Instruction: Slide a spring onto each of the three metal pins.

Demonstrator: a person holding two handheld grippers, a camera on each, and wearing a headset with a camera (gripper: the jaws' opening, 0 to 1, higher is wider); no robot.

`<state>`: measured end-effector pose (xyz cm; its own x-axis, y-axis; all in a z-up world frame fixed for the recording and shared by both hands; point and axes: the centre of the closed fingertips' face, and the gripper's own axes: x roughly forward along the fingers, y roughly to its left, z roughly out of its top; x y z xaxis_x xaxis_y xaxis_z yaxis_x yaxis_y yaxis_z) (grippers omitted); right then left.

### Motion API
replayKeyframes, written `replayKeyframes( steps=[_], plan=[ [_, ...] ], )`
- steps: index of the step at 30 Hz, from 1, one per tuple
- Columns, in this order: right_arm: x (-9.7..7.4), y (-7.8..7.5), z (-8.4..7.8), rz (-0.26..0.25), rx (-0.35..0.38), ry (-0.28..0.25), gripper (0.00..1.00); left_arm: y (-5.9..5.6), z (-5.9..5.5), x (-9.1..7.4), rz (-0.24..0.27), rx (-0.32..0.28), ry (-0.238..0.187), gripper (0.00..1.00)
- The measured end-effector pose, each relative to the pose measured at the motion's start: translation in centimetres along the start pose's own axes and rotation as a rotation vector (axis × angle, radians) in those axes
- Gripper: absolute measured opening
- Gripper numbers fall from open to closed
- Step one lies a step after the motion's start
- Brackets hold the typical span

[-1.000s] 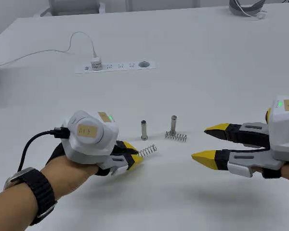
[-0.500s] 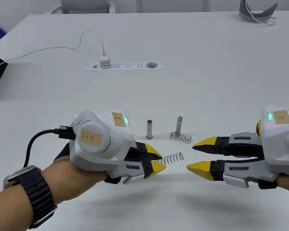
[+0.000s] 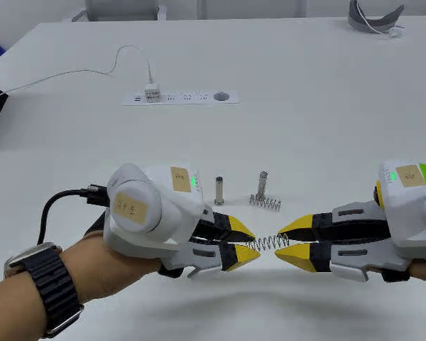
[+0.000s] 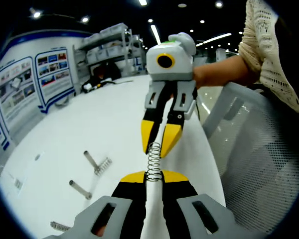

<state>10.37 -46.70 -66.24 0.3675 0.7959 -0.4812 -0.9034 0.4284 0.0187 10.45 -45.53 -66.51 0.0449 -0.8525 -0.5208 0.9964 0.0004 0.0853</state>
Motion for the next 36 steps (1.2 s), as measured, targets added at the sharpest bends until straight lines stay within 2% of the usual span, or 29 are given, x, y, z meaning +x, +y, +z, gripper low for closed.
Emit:
replayKeyframes(
  steps=[3,11,20,24,29,36],
  plan=[
    [-0.2,0.2,0.7,0.012,0.018,-0.018,0.13,-0.1,0.0,0.0,-0.007,-0.001,-0.001,0.10],
    [-0.3,0.6,2.3,0.015,-0.008,-0.019,0.14,0.1,0.3,-0.1,-0.002,0.001,-0.010,0.10],
    [0.2,1.2,3.4,0.040,-0.023,-0.029,0.13,-0.1,-0.2,-0.3,0.016,-0.015,-0.011,0.10],
    [0.4,0.9,4.1,0.042,-0.036,-0.032,0.13,0.4,0.0,-0.6,0.034,-0.039,-0.028,0.10],
    [0.8,1.0,5.2,0.050,-0.059,-0.042,0.13,0.9,0.3,-0.9,0.063,-0.041,-0.038,0.10],
    [1.4,1.1,6.0,0.057,-0.077,-0.046,0.12,1.1,0.2,-1.2,0.087,-0.051,-0.047,0.10]
  ],
)
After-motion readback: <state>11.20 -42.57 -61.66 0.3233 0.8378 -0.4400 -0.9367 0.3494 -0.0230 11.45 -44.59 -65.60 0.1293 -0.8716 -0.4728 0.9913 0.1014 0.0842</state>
